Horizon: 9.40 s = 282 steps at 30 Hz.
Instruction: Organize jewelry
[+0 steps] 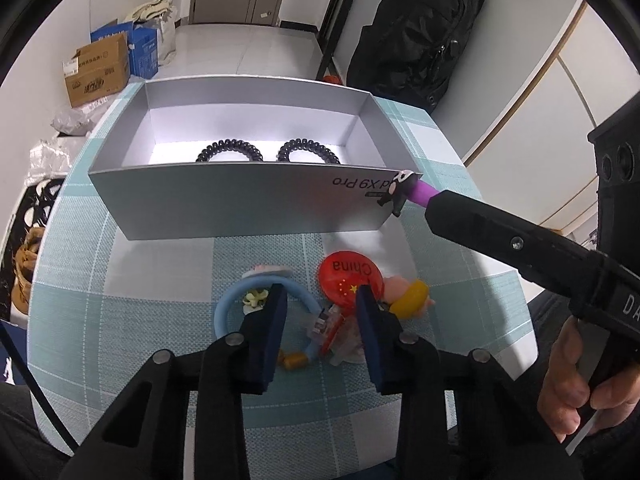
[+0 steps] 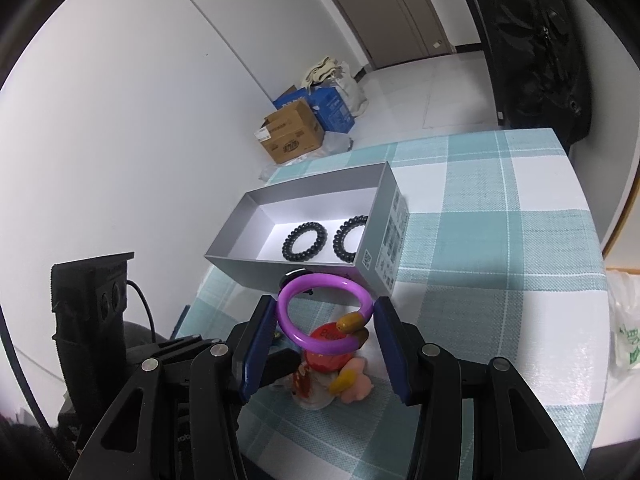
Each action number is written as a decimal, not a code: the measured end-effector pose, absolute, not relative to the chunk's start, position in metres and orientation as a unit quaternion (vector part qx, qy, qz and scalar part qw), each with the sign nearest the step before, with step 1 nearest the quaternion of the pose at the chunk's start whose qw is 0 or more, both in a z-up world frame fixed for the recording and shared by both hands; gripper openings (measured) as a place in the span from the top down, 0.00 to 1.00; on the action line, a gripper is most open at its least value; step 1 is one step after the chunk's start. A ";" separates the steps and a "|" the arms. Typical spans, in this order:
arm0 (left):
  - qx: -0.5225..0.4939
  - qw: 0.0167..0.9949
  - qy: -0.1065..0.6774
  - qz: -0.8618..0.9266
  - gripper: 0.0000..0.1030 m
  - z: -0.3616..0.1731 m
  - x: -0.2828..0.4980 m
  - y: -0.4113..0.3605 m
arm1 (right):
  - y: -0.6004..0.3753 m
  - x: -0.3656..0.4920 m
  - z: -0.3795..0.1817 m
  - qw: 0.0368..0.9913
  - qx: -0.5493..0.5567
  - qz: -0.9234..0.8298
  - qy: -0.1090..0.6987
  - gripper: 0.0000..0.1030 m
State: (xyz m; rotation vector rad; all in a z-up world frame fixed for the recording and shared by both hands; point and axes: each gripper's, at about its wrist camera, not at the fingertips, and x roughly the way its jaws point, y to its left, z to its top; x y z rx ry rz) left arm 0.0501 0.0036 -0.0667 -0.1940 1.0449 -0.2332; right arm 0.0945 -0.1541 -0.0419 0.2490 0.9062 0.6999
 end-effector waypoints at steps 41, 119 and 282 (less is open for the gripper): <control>-0.208 0.855 0.458 -0.129 0.99 -0.045 0.053 0.042 | -0.153 0.097 -0.043 0.833 0.119 0.322 0.434 0.52; -0.176 0.870 0.457 -0.050 0.39 -0.025 0.076 0.069 | -0.137 0.096 0.012 0.881 0.051 0.308 0.357 0.07; -0.177 0.875 0.432 -0.129 0.91 -0.017 0.121 0.064 | -0.107 0.150 0.001 0.841 0.097 0.338 0.410 0.83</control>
